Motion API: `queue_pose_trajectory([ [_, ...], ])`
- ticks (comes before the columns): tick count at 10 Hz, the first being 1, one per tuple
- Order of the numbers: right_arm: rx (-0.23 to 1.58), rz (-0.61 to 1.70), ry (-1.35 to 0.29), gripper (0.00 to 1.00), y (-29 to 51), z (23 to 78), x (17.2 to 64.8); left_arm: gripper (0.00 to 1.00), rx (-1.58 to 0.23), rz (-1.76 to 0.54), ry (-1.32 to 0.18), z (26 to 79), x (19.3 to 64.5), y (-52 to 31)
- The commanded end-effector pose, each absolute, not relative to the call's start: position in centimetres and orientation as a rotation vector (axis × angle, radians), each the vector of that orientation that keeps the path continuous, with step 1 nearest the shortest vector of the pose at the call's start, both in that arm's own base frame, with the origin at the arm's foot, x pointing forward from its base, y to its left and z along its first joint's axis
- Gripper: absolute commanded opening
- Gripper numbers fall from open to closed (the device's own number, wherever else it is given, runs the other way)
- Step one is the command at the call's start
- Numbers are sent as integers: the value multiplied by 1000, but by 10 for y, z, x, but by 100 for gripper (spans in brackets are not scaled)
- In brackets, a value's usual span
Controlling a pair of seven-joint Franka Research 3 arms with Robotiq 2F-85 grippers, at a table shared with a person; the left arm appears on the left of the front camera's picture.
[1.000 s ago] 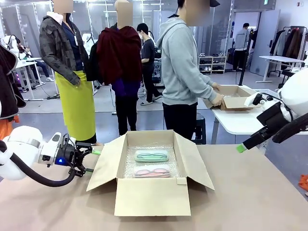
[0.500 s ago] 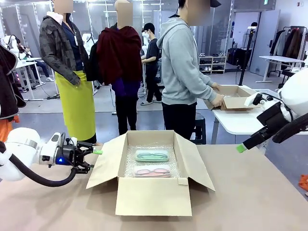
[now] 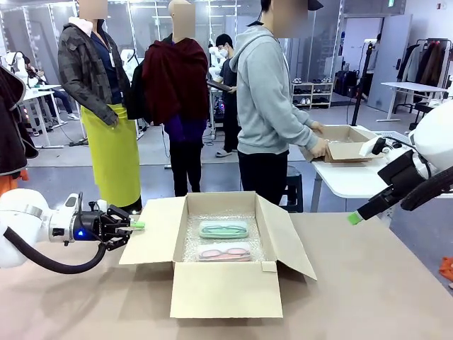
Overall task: Pack the glasses set securely to prepare it for shipping.
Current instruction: Position the Package Box on the left side of the table.
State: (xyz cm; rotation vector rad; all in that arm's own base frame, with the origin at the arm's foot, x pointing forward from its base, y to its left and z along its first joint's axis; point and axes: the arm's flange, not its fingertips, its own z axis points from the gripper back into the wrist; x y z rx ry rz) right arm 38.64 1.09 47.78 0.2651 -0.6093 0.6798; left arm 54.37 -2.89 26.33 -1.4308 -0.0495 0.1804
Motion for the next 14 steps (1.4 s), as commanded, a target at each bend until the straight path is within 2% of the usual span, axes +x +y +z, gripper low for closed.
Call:
queue_pose_trajectory([
  [1, 258, 654, -611, 100, 14, 477, 384, 0, -1480, 166, -55, 262, 549, -31],
  [11, 258, 654, -611, 100, 14, 477, 384, 0, -1447, 168, -42, 265, 544, -31],
  [12, 258, 654, -611, 100, 14, 477, 384, 3, -1449, 166, -40, 265, 544, -31],
  [14, 258, 654, -611, 100, 14, 477, 384, 2, -1501, -14, -69, 279, 545, 4],
])
